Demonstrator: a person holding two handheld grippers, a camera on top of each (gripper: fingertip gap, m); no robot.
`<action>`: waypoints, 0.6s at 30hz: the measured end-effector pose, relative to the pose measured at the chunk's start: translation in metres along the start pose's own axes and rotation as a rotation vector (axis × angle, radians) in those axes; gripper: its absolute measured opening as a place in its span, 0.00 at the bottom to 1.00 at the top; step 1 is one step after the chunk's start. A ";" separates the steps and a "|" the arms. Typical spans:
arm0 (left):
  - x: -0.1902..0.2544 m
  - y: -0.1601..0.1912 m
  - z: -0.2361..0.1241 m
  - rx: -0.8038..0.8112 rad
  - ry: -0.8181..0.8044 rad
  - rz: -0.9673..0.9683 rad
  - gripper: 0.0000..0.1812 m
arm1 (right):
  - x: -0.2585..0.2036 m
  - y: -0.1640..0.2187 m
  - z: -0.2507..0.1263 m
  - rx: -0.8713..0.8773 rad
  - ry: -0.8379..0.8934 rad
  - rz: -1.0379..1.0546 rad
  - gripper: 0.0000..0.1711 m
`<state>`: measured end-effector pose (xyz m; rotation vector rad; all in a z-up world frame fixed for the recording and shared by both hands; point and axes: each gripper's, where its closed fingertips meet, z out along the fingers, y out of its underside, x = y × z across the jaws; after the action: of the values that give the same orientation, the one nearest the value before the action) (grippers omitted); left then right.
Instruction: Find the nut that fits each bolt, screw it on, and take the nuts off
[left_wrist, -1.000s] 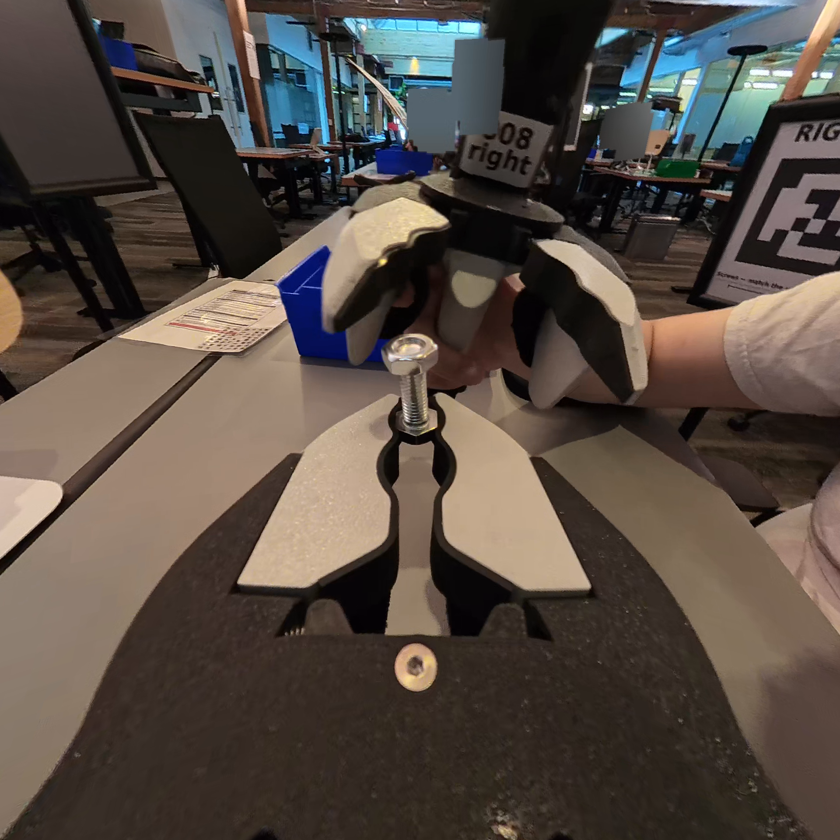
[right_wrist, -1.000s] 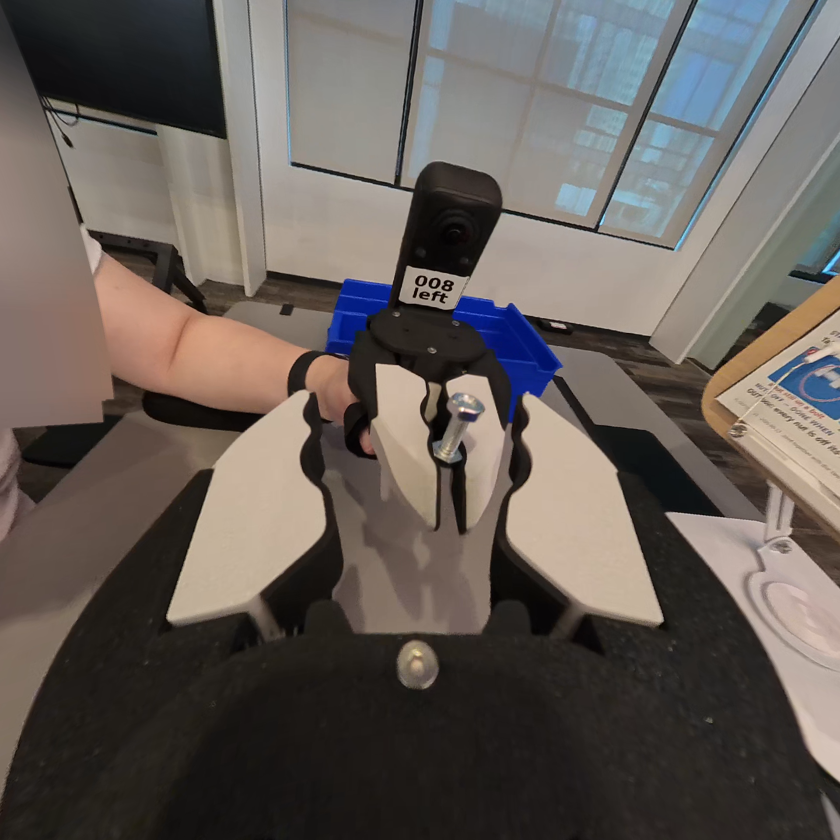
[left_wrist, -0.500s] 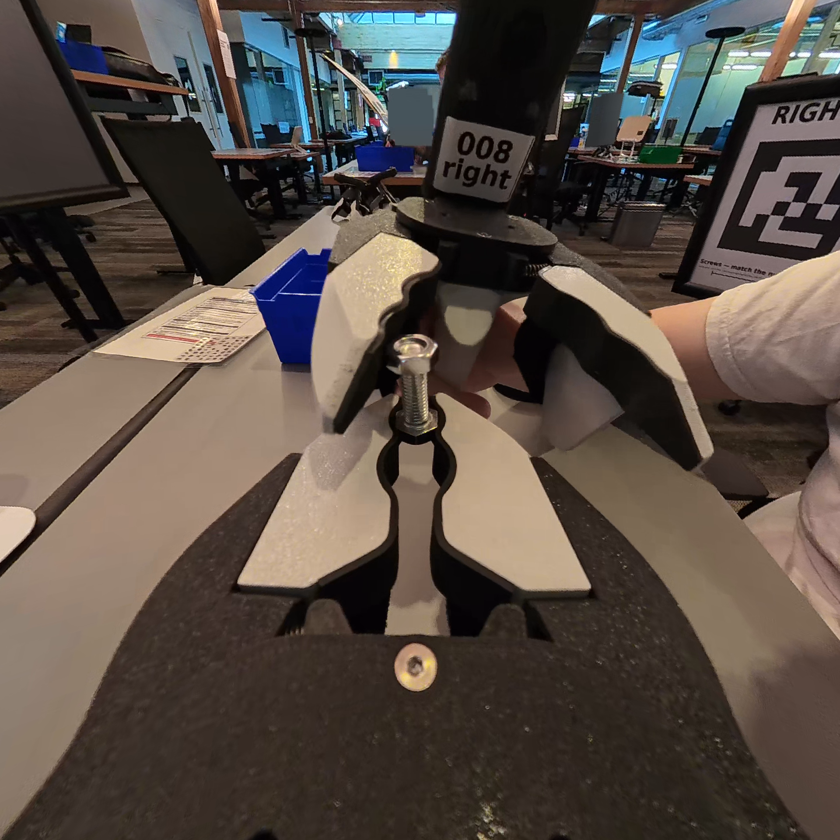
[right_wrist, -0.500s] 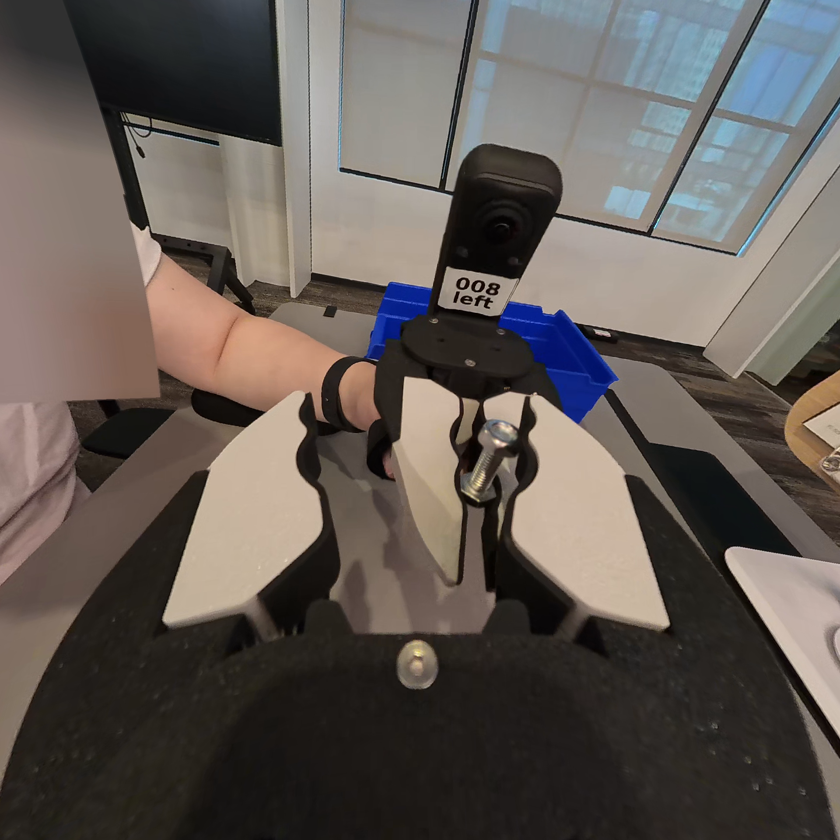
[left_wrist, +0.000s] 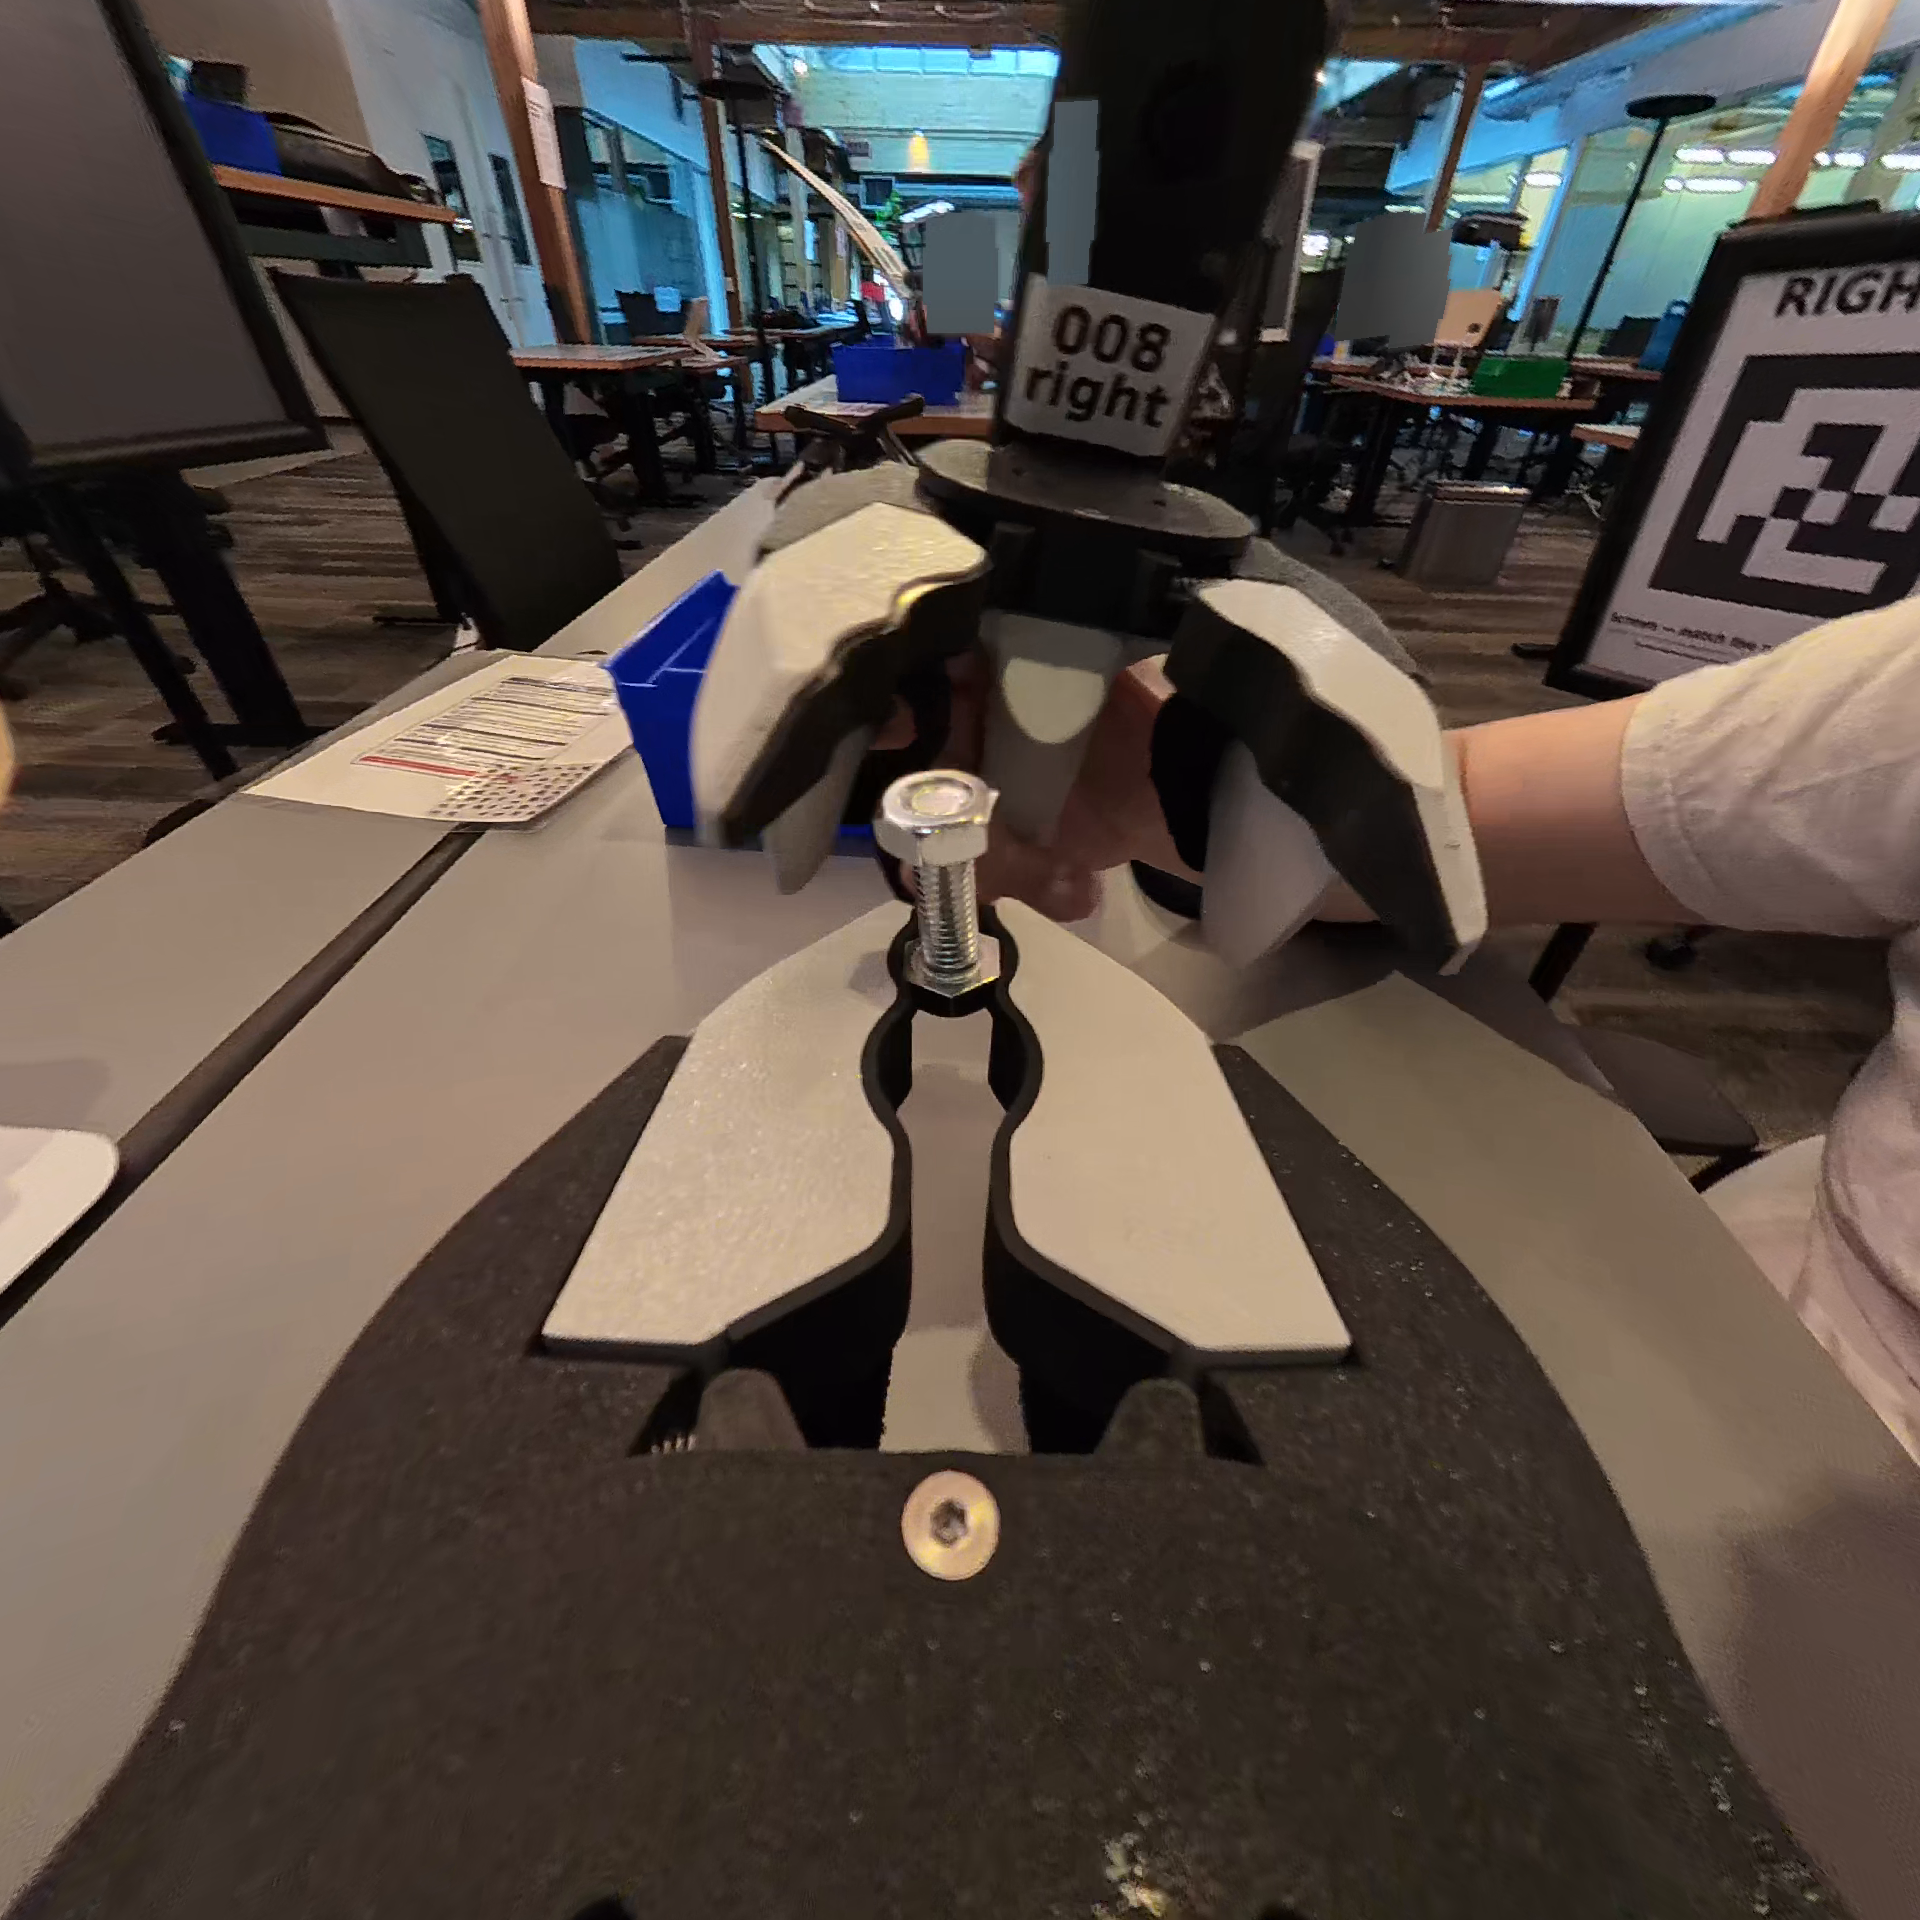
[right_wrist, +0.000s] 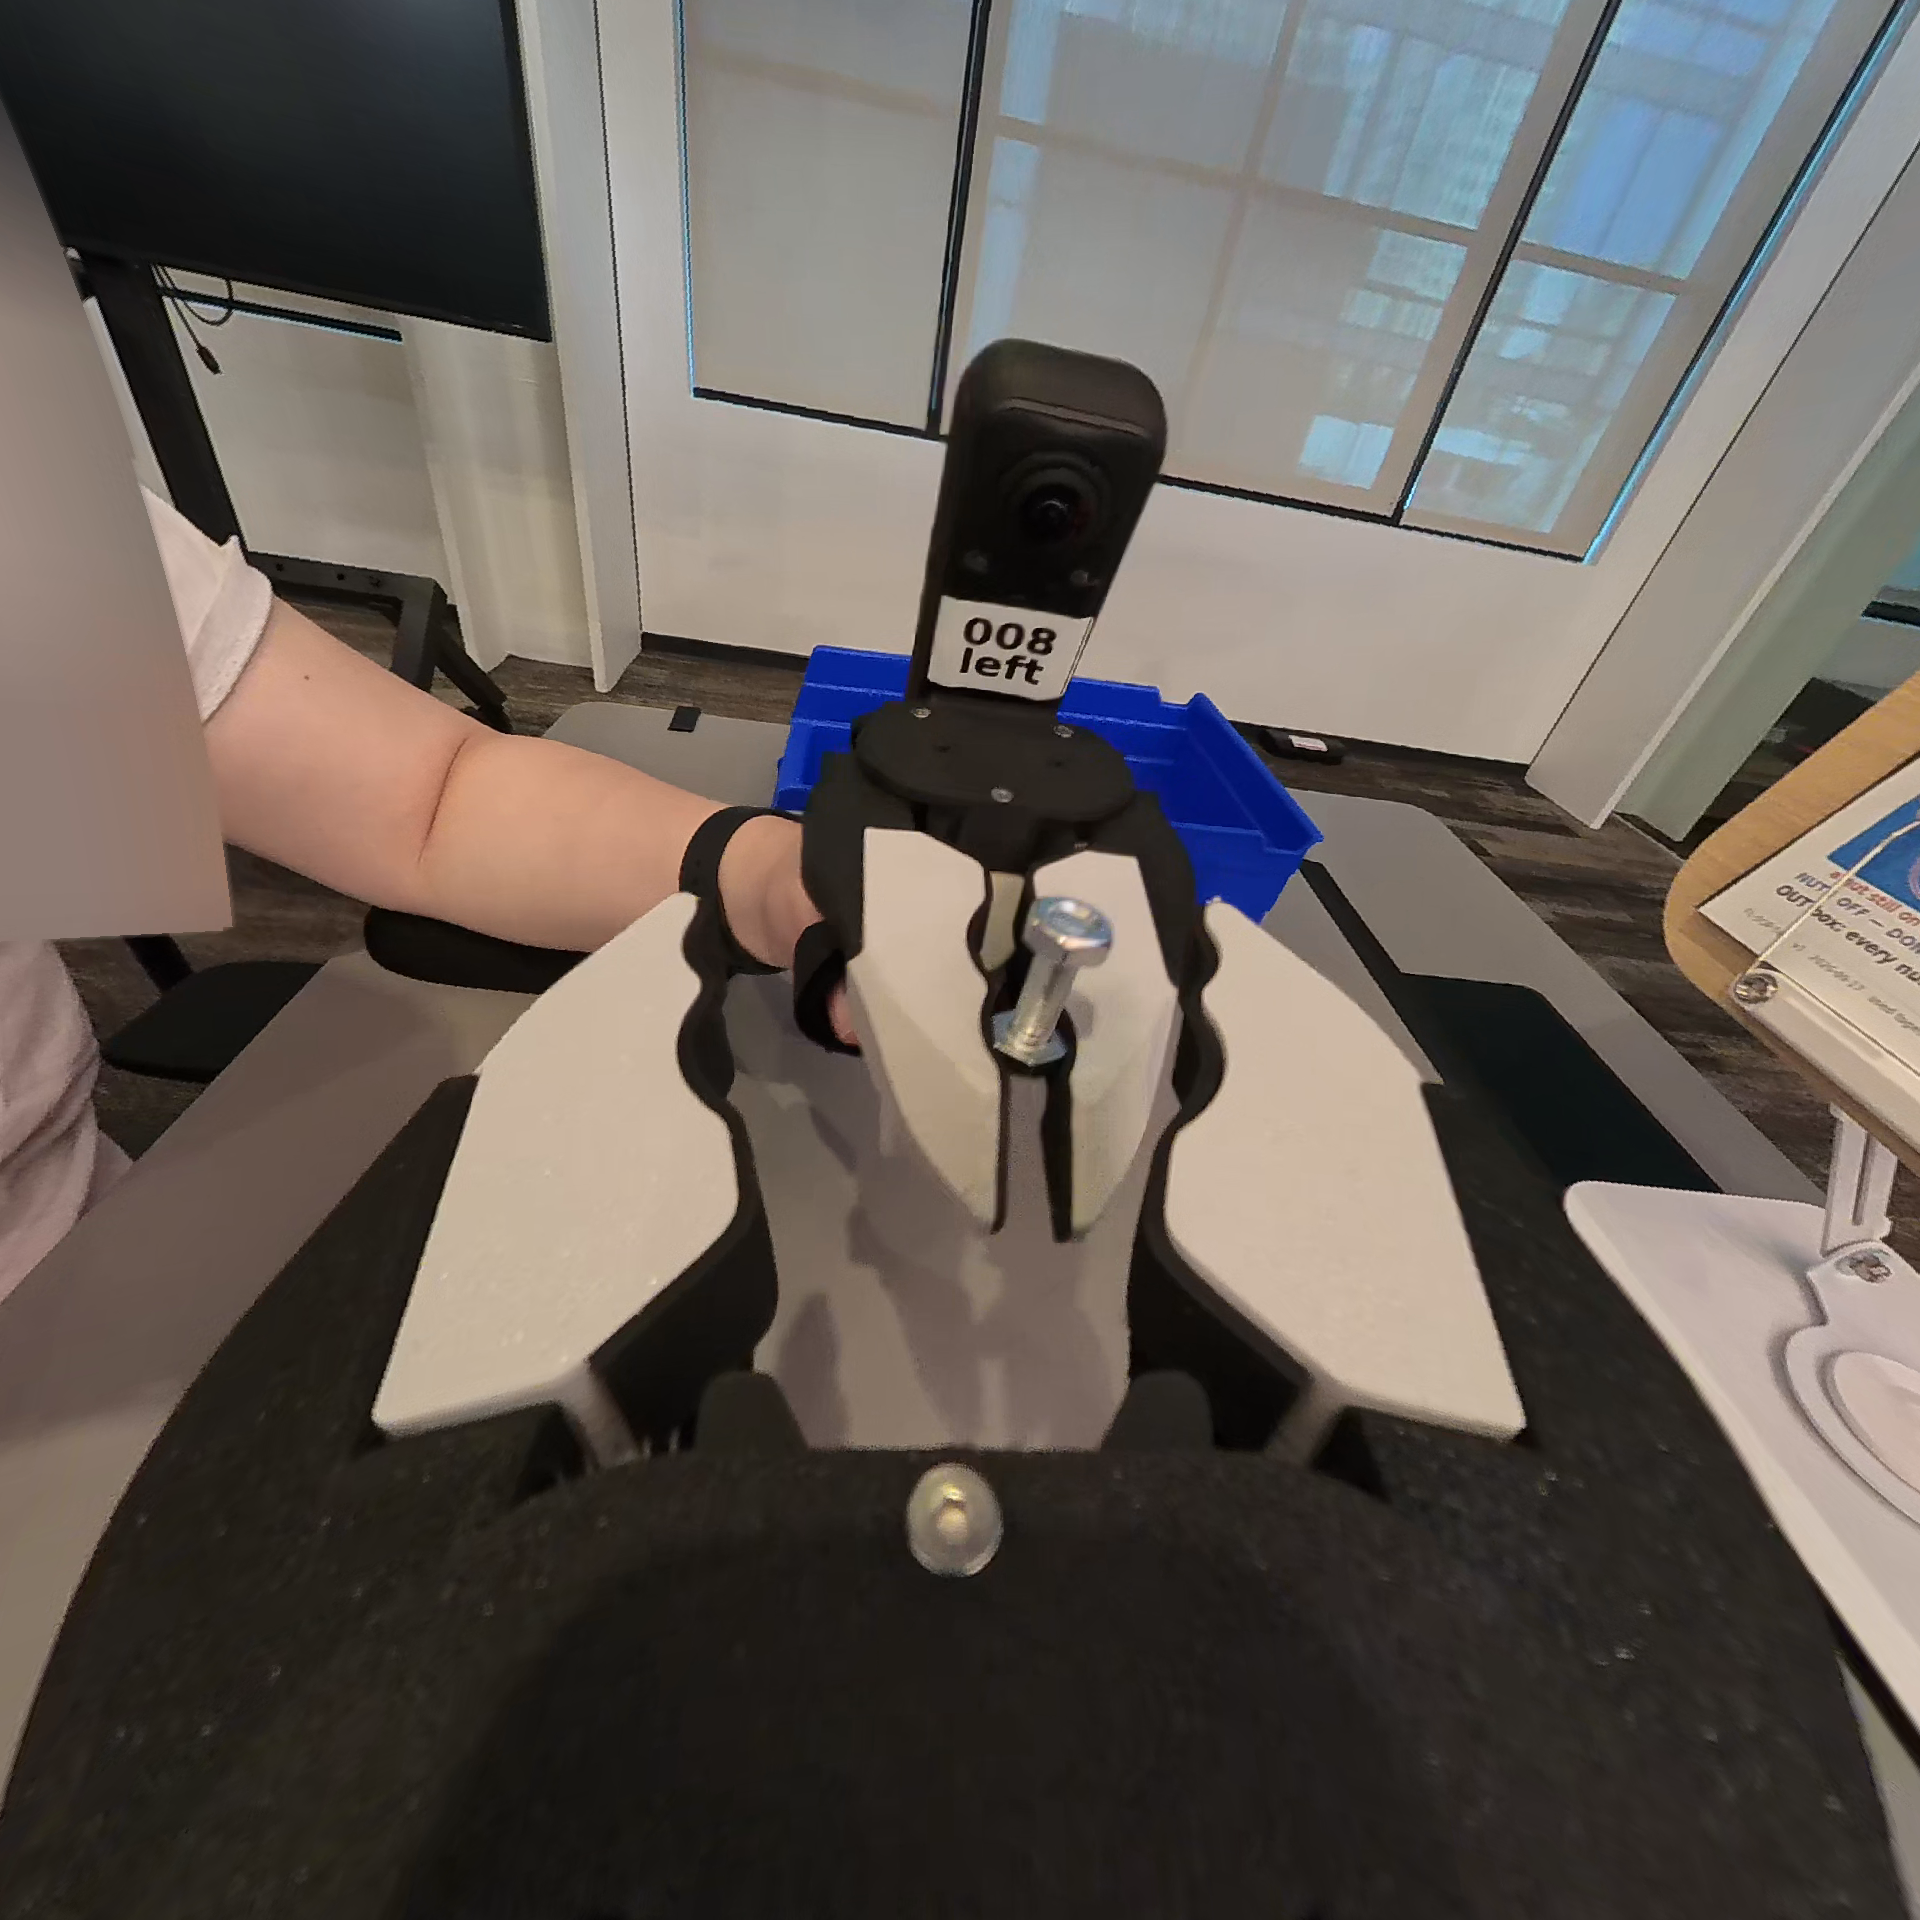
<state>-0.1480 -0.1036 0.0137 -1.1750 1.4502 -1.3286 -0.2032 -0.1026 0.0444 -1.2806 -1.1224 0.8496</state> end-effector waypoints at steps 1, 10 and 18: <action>0.004 0.002 0.004 -0.013 0.010 0.013 0.05 | -0.002 0.001 0.002 -0.002 -0.007 0.003 0.49; 0.011 0.005 0.011 -0.036 0.016 0.033 0.05 | -0.022 0.007 0.015 -0.037 -0.072 -0.025 0.52; -0.006 -0.004 -0.003 0.001 -0.052 0.011 0.05 | -0.012 0.000 0.005 -0.017 -0.038 -0.020 0.52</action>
<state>-0.1491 -0.0970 0.0178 -1.1902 1.4170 -1.2820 -0.2113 -0.1123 0.0427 -1.2692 -1.1732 0.8546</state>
